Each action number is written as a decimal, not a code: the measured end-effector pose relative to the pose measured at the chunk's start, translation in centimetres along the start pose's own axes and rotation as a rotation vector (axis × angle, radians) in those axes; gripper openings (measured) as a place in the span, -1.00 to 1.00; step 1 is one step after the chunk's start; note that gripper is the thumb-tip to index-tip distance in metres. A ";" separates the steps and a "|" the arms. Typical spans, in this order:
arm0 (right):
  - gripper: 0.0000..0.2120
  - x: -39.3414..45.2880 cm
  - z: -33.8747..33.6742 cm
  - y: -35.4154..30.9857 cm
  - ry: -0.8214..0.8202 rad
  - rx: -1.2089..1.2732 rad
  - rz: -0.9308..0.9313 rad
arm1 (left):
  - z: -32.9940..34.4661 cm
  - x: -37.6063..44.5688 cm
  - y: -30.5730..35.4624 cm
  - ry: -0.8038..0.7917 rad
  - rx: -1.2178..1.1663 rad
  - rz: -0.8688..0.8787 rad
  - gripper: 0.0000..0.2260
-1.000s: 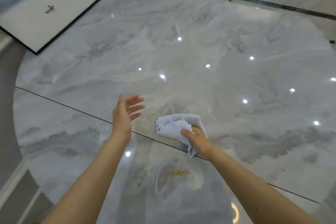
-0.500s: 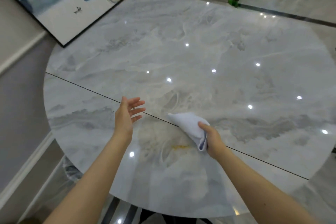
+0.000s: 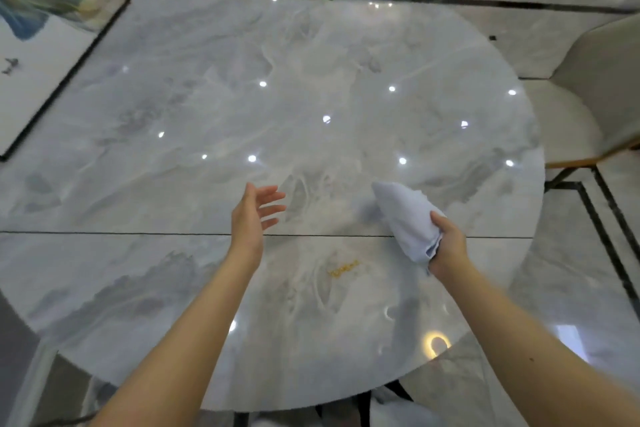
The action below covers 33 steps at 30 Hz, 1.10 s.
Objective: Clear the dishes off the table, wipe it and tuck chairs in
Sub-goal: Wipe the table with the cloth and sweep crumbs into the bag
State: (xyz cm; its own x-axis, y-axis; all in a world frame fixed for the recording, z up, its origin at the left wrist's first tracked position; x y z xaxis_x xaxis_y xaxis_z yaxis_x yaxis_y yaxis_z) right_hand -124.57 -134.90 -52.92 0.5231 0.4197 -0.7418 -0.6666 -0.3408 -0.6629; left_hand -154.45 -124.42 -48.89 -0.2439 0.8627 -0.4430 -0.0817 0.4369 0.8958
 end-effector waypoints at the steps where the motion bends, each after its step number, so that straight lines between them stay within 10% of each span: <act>1: -0.71 -0.2 -0.8 -0.2 0.029 0.039 -0.015 | 0.3 0.2 0.0 -0.026 0.013 0.001 -0.58; 10: -0.80 -2.6 -10.7 -2.5 0.316 0.294 -0.206 | 6.2 -2.1 -0.5 -0.248 0.102 -0.007 -0.58; 16: -0.57 -1.5 -12.5 0.6 0.405 -0.031 -0.194 | 7.2 -3.5 -2.2 -0.247 0.118 -0.016 -0.56; 33: -0.72 -1.8 1.6 6.7 0.081 -0.579 -0.443 | -6.0 1.4 -3.7 -0.036 0.122 0.021 -0.55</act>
State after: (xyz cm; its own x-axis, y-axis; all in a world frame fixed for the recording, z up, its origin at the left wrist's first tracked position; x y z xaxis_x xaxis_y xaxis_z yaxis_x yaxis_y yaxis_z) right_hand -130.80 -136.64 -55.80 0.7309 0.5656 -0.3818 -0.0075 -0.5529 -0.8332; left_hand -160.32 -126.35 -52.59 -0.2093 0.8795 -0.4273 0.0413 0.4446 0.8948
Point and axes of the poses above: each hand's wrist, its own x-axis towards the middle knuckle, its own z-axis out of the palm, y = z × x, the point moved 4 cm from there along x, towards the middle knuckle, and after that the axes turned 11 degrees about y, right-handed, at the moved point
